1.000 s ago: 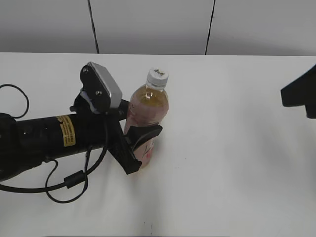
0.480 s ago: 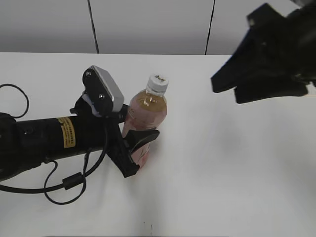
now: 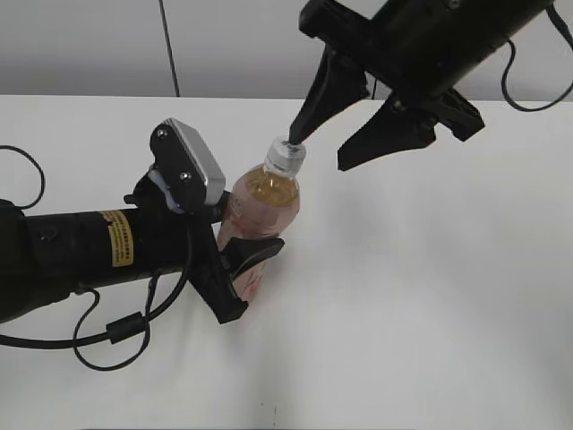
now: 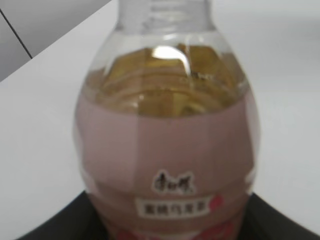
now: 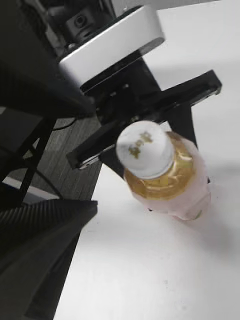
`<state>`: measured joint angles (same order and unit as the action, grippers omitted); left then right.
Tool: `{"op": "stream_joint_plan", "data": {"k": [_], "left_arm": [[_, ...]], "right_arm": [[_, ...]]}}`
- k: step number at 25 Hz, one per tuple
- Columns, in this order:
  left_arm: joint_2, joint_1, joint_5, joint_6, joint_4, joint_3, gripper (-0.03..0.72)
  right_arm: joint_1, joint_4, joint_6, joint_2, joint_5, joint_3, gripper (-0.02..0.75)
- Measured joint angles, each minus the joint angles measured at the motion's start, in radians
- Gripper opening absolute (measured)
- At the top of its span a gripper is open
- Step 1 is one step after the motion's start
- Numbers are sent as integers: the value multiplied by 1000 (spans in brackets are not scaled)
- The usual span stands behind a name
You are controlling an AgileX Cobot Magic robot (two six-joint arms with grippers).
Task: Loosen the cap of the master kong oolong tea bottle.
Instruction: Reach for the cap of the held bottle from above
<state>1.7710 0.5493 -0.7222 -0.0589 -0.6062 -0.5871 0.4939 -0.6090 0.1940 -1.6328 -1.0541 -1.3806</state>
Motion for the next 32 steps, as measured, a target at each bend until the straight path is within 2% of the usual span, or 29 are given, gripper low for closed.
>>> {"op": "stream_joint_plan", "data": {"k": [6, 13, 29, 32], "left_arm": [[-1, 0, 7, 22, -2, 0, 363], [-1, 0, 7, 26, -2, 0, 363], [-1, 0, 7, 26, -3, 0, 363], [-1, 0, 7, 26, -3, 0, 363]], "right_arm": [[0, 4, 148, -69, -29, -97, 395], [1, 9, 264, -115, -47, -107, 395], [18, -15, 279, -155, -21, -120, 395], [18, -10, 280, -155, -18, -120, 360]]}}
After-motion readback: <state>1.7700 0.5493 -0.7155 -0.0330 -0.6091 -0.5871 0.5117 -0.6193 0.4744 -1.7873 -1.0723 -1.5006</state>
